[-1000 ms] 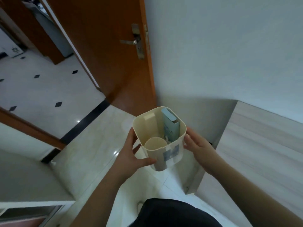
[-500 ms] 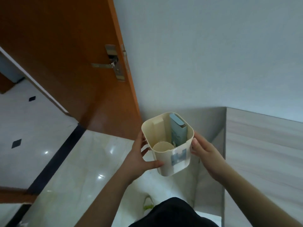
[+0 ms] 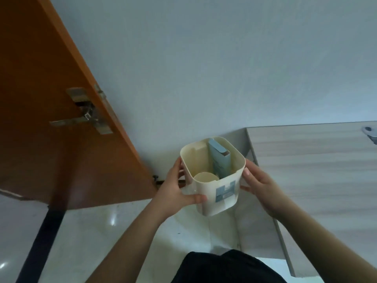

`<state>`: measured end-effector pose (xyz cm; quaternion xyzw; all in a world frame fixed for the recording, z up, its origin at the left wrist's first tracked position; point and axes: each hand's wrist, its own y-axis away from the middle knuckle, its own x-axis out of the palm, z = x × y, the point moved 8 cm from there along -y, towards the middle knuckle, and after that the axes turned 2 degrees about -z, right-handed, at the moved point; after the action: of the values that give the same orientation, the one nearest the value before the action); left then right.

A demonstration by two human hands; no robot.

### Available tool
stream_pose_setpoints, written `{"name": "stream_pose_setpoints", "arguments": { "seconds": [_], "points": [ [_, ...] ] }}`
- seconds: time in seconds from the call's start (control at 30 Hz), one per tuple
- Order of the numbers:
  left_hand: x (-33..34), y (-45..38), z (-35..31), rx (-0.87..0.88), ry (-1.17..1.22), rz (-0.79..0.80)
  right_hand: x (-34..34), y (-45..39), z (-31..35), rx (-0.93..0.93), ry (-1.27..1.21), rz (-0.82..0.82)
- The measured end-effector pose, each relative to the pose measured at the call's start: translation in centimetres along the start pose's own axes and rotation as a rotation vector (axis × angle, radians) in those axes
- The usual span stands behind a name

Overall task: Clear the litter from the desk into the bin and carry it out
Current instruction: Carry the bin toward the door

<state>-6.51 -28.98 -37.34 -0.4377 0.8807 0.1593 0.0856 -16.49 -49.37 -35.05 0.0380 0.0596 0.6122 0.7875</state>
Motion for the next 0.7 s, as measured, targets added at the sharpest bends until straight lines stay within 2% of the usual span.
{"name": "stream_pose_setpoints", "arguments": {
  "seconds": [0.33, 0.47, 0.6, 0.7],
  "points": [
    [7.9, -10.7, -3.2, 0.008, -0.108, 0.263, -9.7, -3.0, -2.6, 0.033, -0.063, -0.258],
    [11.8, -15.4, -5.4, 0.026, -0.188, 0.361, -14.9, -5.3, -3.4, 0.037, -0.007, -0.317],
    [16.3, -19.6, -7.1, 0.027, -0.284, 0.496, -20.6, -6.3, -4.5, 0.072, -0.036, -0.451],
    [19.5, -22.1, -7.9, 0.004, -0.233, 0.568, -23.5, -6.8, -6.2, 0.125, -0.101, -0.540]
  ]
}}
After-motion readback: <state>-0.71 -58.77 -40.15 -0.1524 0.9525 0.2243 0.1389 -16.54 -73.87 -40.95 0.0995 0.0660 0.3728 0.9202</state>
